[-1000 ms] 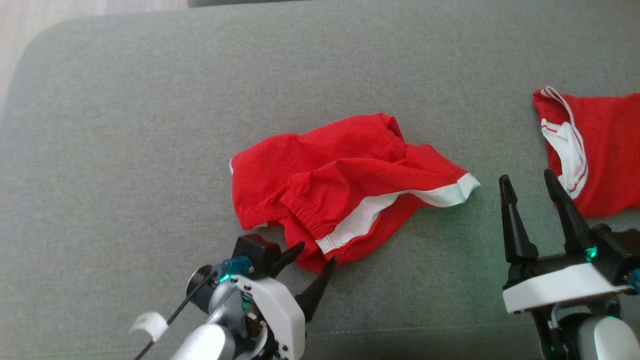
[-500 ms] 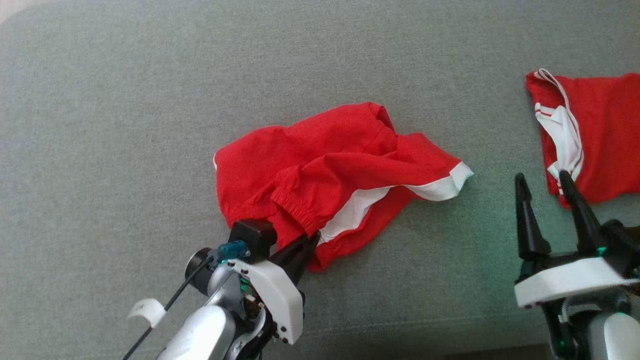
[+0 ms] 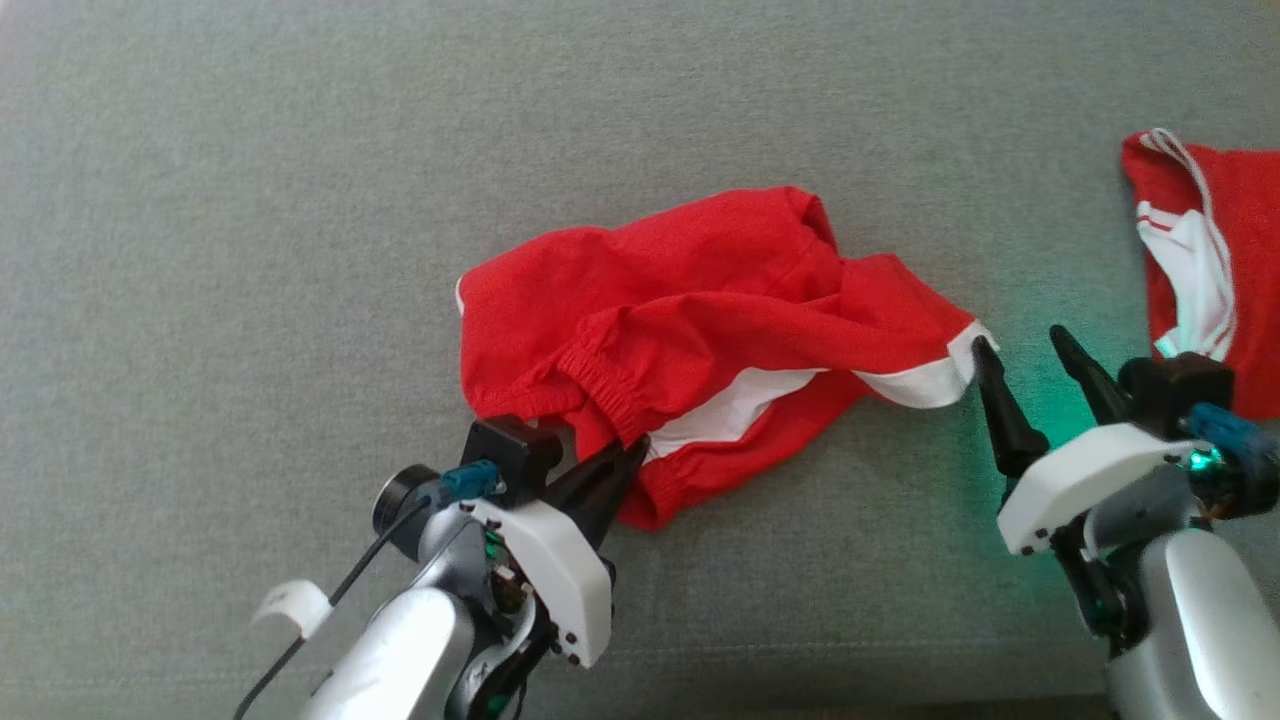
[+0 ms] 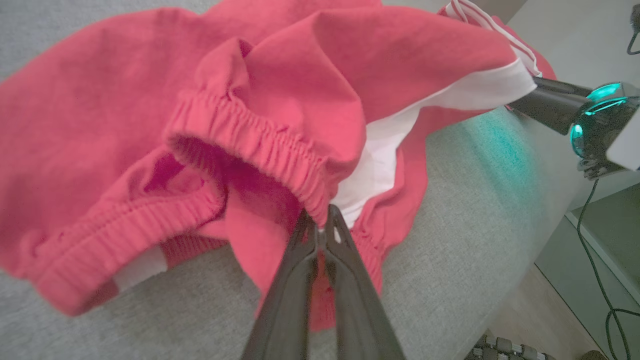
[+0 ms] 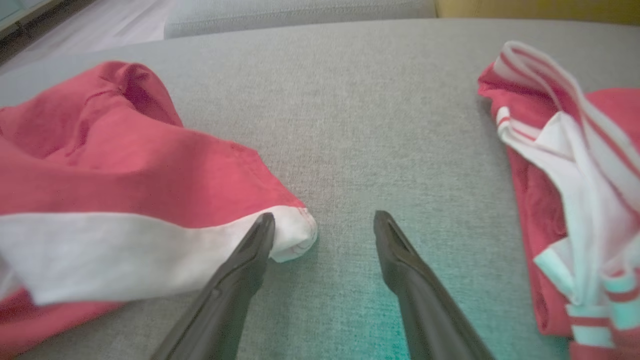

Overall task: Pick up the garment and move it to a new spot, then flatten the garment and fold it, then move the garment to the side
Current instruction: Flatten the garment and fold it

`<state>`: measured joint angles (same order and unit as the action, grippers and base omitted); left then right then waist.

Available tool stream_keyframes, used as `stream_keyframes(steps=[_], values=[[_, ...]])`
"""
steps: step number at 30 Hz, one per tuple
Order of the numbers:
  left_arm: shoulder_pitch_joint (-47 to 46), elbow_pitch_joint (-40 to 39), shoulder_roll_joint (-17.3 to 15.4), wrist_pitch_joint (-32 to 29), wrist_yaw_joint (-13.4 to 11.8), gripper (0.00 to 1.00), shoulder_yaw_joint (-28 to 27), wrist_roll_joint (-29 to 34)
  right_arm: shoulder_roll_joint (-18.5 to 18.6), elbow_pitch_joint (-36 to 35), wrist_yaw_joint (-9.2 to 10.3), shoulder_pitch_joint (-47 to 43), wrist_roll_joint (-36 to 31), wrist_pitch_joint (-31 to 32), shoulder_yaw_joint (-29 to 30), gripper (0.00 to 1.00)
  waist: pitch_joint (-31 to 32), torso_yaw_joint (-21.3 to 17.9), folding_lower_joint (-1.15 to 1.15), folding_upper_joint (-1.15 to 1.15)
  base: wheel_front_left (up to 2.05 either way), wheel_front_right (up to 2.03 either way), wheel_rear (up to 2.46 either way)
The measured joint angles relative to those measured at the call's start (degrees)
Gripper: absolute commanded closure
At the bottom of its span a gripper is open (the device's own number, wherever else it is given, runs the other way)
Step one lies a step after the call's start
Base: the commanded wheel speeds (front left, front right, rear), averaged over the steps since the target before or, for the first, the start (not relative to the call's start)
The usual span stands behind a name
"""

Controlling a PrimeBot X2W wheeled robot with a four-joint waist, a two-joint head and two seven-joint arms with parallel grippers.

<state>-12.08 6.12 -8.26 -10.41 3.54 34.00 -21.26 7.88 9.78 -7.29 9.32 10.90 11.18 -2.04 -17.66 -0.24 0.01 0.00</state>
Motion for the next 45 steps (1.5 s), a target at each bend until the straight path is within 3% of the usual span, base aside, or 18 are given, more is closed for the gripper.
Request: stream_keyframes(steps=[6, 7, 8, 15, 19, 26, 36, 45], values=[[-0.16, 0.0, 0.01, 1.07, 0.01, 1.0, 0.26, 0.0, 0.63, 5.43, 0.0, 2.11, 1.16, 1.02, -2.86, 0.0, -1.2, 1.06, 0.0, 0.0, 0.0, 0.0, 0.0], [-0.19, 0.01, 0.0, 1.36, 0.01, 1.0, 0.25, 0.0, 0.77, 5.73, 0.0, 2.43, 1.31, 1.02, -3.09, 0.31, -1.32, 1.22, 0.0, 0.0, 0.0, 0.0, 0.0], [-0.25, -0.01, -0.02, 1.85, 0.01, 1.0, 0.25, 0.02, 0.9, 5.87, 0.0, 2.76, 1.62, 1.0, -3.13, 1.0, -1.42, 1.39, 0.0, 0.0, 0.0, 0.0, 0.0], [-0.31, -1.74, -1.2, 3.38, -0.01, 1.0, 0.19, 0.71, 1.0, 3.41, 0.0, 2.64, 2.67, -2.07, -2.1, 1.0, -0.62, 1.85, 0.0, 0.0, 0.0, 0.0, 0.0], [-0.25, -6.27, -3.07, 3.52, -0.12, 1.0, -0.26, 1.38, 1.01, -3.74, 0.0, 1.79, 3.7, -2.77, 0.46, 1.0, 1.1, 1.97, 0.0, 0.0, 0.0, 0.0, 0.0], [-0.36, -15.47, -6.31, 3.55, -2.82, 1.0, -4.47, 3.07, 0.93, -18.34, 0.0, 0.59, 3.67, 1.24, 4.17, 1.0, 5.32, 2.14, -0.01, 0.0, 0.0, 0.0, 0.0], [-9.21, -21.76, -5.78, 7.08, -5.69, 1.0, -9.24, 4.55, -1.27, -33.37, 0.0, 3.31, 2.1, 7.35, 7.49, 1.0, 10.69, 2.57, -0.01, 0.0, 0.0, 0.0, 0.0], [-11.65, -22.6, -5.56, 7.09, -6.06, 1.0, -10.58, 4.43, -3.12, -35.97, 0.0, 4.32, 2.74, 9.01, 7.7, 1.0, 10.36, 1.67, -0.01, 0.0, 0.0, 0.0, 0.0]])
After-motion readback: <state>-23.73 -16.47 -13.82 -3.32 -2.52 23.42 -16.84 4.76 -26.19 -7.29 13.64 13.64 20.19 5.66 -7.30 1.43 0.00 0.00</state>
